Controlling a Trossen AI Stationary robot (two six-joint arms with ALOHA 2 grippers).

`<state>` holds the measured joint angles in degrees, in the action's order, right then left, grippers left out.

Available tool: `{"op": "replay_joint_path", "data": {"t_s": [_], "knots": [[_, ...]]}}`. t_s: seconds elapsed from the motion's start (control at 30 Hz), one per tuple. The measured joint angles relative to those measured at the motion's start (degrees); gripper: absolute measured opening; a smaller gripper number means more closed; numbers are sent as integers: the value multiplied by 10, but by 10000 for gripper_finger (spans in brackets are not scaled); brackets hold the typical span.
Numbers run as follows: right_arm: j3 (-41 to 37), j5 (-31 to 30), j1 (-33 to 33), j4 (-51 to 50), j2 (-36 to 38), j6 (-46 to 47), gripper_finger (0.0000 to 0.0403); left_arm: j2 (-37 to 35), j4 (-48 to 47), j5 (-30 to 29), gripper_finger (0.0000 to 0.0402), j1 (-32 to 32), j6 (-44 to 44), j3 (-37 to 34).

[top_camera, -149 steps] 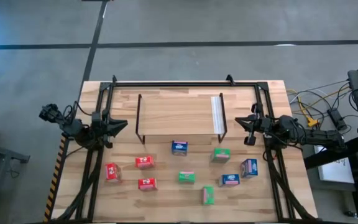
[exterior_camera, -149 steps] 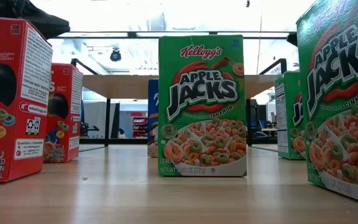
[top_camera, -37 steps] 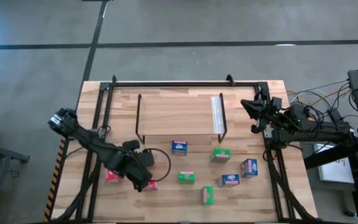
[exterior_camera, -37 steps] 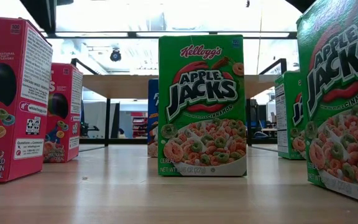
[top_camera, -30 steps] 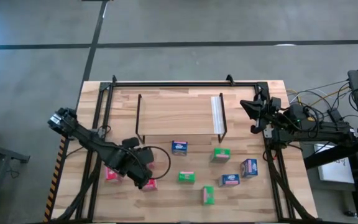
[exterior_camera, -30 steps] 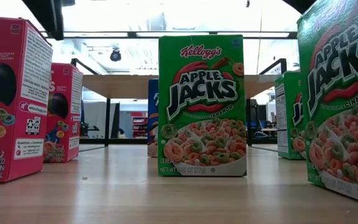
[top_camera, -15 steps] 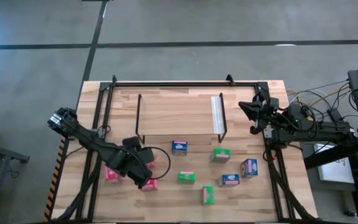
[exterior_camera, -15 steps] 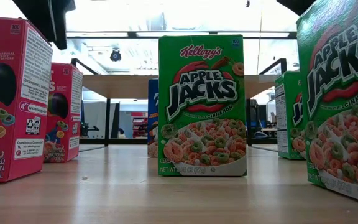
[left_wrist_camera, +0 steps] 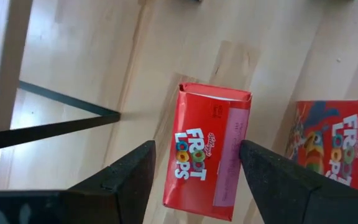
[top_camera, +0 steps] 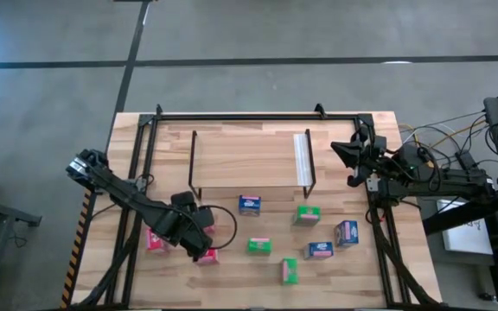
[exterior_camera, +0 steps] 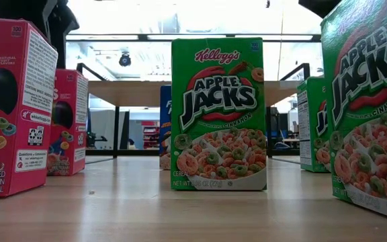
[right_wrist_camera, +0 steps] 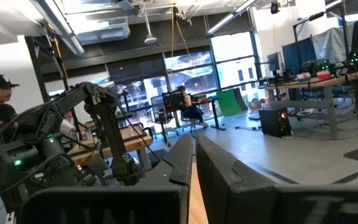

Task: Stack cereal on shelf
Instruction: Put the top right red cereal box on the shelf

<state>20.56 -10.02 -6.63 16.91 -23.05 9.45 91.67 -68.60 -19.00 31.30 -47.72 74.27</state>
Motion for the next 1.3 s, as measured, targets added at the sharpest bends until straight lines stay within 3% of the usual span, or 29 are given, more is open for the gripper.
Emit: {"op": "replay_joint_path", "data": {"t_s": [0.4,0.83,1.1,1.3], "knots": [[0,0,0,0,0,0,13,-4,11,6,221,-2,18,14],[0,0,0,0,0,-1,13,-5,-33,8,240,-8,-18,29],[0,0,0,0,0,-3,13,-7,-51,18,242,-7,26,71],[0,0,0,0,0,-4,13,-5,-60,-23,243,-9,7,97]]}}
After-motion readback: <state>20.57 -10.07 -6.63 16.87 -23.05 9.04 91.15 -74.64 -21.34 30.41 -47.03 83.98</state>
